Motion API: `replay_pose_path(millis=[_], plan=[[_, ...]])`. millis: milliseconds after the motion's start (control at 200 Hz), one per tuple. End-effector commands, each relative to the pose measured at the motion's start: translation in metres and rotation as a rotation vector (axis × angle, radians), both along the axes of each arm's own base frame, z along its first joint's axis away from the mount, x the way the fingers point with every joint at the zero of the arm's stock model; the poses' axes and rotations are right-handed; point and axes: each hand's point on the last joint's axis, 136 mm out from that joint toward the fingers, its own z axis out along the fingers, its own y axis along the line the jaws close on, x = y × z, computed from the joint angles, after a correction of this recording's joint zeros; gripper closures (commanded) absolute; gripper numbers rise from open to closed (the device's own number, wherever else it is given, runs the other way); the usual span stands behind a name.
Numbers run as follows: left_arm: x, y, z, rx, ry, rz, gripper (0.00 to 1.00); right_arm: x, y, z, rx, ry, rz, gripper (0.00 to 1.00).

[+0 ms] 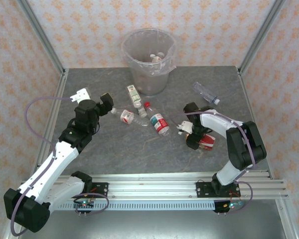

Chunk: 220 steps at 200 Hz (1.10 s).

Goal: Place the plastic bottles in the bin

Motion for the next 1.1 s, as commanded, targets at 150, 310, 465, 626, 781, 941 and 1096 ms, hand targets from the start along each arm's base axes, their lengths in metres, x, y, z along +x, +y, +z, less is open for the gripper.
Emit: replay_pose_path(millis=[150, 310, 465, 626, 781, 941, 1096], plan=[[0.001, 0.003, -0.001, -0.008, -0.007, 0.016, 0.0, 0.003, -0.01, -0.014, -0.064, -0.046, 0.093, 0.21], [0.001, 0.003, -0.004, -0.009, -0.005, 0.016, 0.0, 0.007, -0.01, -0.018, -0.079, -0.077, 0.122, 0.23], [0.001, 0.004, -0.005, 0.001, 0.005, 0.022, 0.0, 0.007, -0.007, -0.018, -0.069, -0.069, 0.109, 0.3], [0.001, 0.004, -0.005, 0.003, -0.001, 0.019, 0.0, 0.008, -0.005, -0.012, -0.054, -0.081, 0.099, 0.38], [0.001, 0.001, -0.006, 0.011, -0.014, -0.001, 0.0, 0.014, -0.001, -0.001, -0.027, -0.127, 0.081, 0.41], [0.002, 0.005, -0.008, 0.011, -0.004, 0.023, 0.0, 0.02, 0.003, 0.011, -0.012, -0.178, 0.069, 0.43], [0.006, 0.002, -0.011, 0.007, 0.011, 0.017, 0.0, 0.028, 0.01, 0.018, 0.022, -0.234, 0.039, 0.46]])
